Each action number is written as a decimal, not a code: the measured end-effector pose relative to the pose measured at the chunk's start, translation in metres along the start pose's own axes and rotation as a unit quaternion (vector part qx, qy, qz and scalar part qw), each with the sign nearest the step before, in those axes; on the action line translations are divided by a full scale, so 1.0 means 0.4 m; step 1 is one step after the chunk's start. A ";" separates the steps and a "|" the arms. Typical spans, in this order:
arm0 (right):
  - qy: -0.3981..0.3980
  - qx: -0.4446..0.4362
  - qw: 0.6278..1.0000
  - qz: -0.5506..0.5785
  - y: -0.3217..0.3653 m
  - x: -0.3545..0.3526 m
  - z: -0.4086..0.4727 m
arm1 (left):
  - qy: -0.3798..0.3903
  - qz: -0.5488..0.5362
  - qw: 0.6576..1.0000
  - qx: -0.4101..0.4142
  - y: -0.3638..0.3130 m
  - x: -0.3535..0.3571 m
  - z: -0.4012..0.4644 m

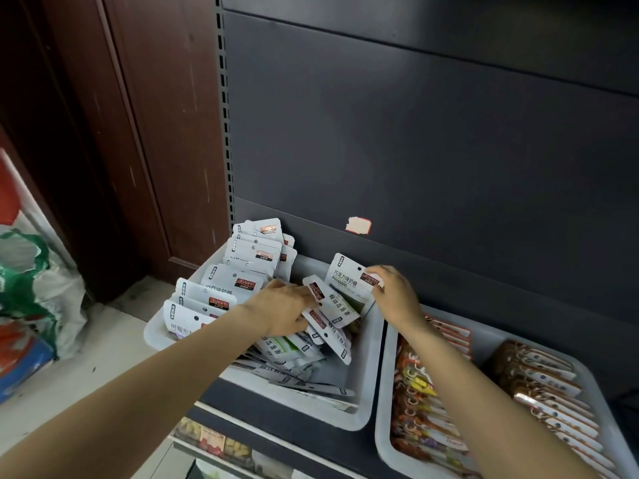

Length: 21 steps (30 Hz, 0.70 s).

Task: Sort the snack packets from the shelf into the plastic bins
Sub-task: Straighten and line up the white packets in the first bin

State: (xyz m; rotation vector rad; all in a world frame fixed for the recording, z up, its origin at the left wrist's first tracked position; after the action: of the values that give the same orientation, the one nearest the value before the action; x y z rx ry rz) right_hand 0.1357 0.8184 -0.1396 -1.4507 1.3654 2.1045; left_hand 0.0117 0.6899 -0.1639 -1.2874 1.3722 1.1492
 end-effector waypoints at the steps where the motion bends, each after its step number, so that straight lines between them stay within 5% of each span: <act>1: 0.017 -0.004 1.000 -0.019 -0.002 0.006 0.002 | -0.005 0.008 1.000 0.004 -0.003 -0.001 0.000; 4: 0.058 0.027 0.997 -0.053 -0.012 0.035 0.008 | -0.011 0.026 1.000 0.011 -0.008 -0.005 0.001; 14: -0.126 0.047 0.989 -0.057 0.025 -0.066 -0.009 | 0.023 -0.033 0.999 -0.011 0.020 0.014 0.001; 17: -0.160 0.033 0.986 0.023 0.032 -0.086 -0.006 | 0.020 -0.053 0.998 -0.023 0.020 -0.001 0.001; 21: -0.039 0.043 0.968 0.244 0.060 -0.015 -0.005 | 0.006 -0.078 0.996 -0.034 0.012 -0.036 0.012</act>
State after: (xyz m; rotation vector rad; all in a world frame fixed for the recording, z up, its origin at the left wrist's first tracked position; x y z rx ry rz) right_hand 0.1245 0.8060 -0.1215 -1.0605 1.9094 2.3094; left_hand 0.0076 0.6969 -0.1503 -1.4257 1.2268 1.0908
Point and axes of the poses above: each hand's wrist, its own z-axis towards the middle knuckle, its own x-axis out of the palm, y = z × x, the point moved 8 cm from there along z, towards the middle knuckle, and after that the axes turned 4 degrees about z, right-handed, at the moved point
